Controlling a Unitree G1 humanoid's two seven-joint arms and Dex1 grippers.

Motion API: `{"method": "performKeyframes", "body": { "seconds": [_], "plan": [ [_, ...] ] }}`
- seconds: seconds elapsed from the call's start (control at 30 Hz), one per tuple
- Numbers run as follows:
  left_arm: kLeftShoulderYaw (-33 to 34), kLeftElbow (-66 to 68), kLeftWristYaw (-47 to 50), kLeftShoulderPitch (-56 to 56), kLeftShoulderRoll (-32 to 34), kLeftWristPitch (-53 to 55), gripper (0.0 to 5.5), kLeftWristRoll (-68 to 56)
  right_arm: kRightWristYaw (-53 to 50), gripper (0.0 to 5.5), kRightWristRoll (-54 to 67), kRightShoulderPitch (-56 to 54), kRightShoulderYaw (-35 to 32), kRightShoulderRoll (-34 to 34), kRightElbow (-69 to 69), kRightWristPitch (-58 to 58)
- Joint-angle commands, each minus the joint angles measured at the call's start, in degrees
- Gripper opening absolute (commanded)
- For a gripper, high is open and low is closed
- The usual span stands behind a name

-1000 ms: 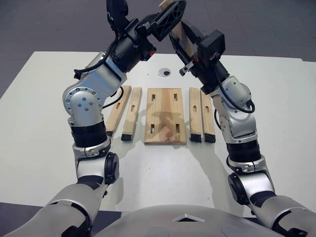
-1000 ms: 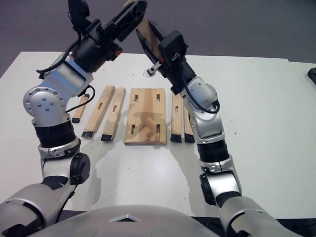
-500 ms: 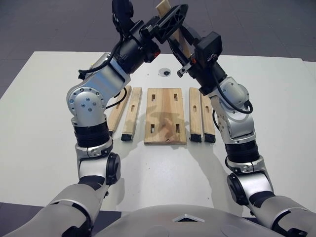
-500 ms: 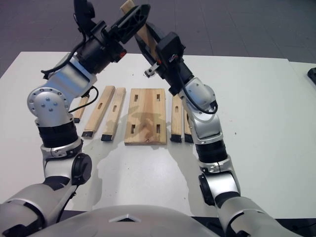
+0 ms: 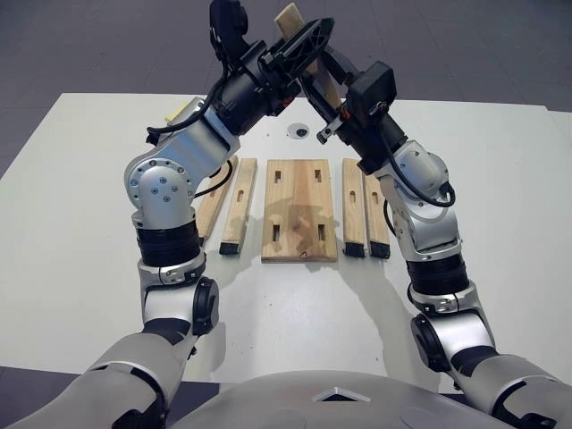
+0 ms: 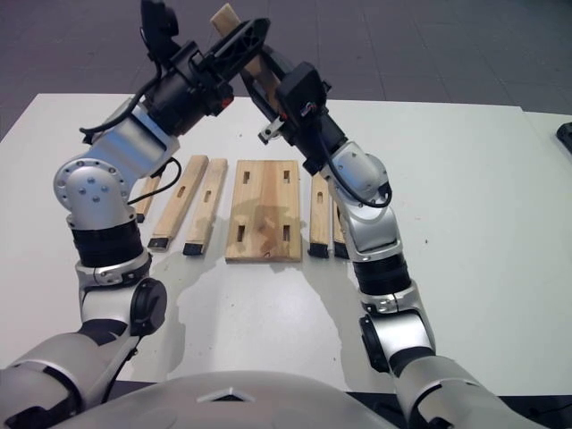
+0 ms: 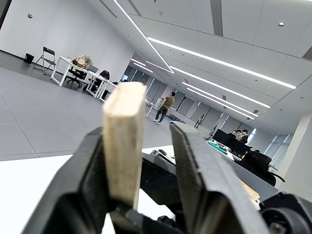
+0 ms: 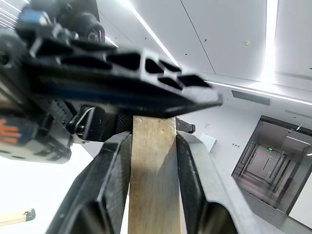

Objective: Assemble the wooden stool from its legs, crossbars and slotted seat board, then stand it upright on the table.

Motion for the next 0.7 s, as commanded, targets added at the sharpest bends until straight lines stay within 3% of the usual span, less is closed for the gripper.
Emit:
{"method": "performKeyframes", "body": {
  "seconds": [0.03,0.17,0.53,0.57,0.7],
  "plan": [
    [-0.17,0.38,0.03,0.37,0.34,-0.08,1.14,0.8,-0.51,1.3,-0.69,-0.01,-0.27,0.15,0.77,-0.25],
    [-0.19,0.5,0.1,0.34,0.25,-0.39,0.62,1.27,-0.63,1.3,-1.09,0.22,-0.42,-0.01,1.37,-0.43],
    [0.17,1.88,-0.75,0.59,-0.41,-5.0,0.61,4.81,-1.11,1.3,-4.61,1.25,1.09,-1.34,5.02,1.48],
    [-0.14,2.32,-0.73,0.71,-0.39,-6.32,0.61,6.47,-1.27,1.66,-5.89,1.46,1.78,-1.85,5.98,2.44],
    [-1.72,5.26,-0.57,1.42,0.08,-13.4,0.42,15.23,-1.58,2.23,-10.57,4.16,3.46,-4.58,9.29,5.18]
  ]
}}
